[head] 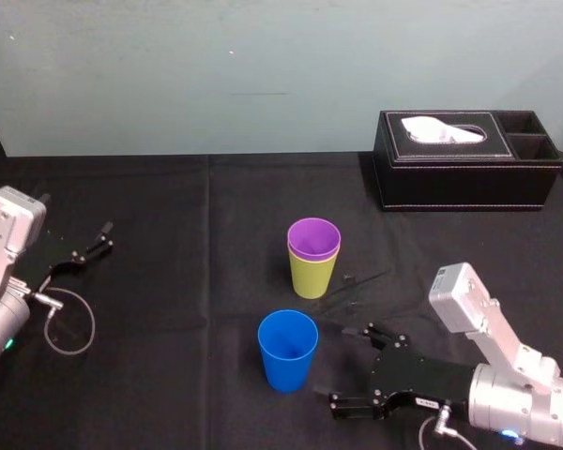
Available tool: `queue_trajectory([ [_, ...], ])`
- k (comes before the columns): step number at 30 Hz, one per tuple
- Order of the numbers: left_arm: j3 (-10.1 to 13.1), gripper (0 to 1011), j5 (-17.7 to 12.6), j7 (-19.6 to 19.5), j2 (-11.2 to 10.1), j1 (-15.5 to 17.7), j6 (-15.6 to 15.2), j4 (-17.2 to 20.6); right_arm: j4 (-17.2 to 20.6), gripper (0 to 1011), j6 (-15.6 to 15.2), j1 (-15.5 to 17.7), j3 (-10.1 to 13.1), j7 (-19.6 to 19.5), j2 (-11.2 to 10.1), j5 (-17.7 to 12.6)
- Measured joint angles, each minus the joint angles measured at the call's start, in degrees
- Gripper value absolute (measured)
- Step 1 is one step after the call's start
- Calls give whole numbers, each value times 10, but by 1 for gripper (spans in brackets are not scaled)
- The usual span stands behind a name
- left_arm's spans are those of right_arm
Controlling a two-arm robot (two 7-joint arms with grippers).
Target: Stack the three plastic cups sequentially using one hand.
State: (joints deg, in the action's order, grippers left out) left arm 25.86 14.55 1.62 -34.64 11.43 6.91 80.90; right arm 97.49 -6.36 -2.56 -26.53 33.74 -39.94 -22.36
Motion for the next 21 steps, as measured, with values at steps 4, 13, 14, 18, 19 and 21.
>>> queue_trajectory([
  [4,0,1011,0,0,0,0,0,0,-5,1003,-5,-10,-9,2,7,2],
  [13,0,1011,0,0,0,0,0,0,-25,1003,-18,-35,-26,9,22,3],
  [14,0,1011,0,0,0,0,0,0,-26,1003,-19,-37,-27,9,23,3],
  [18,0,1011,0,0,0,0,0,0,-31,1003,-21,-45,-33,9,27,5],
  [19,0,1011,0,0,0,0,0,0,-33,1003,-22,-47,-35,9,29,6],
  [21,0,1011,0,0,0,0,0,0,-34,1003,-23,-50,-37,8,31,7],
])
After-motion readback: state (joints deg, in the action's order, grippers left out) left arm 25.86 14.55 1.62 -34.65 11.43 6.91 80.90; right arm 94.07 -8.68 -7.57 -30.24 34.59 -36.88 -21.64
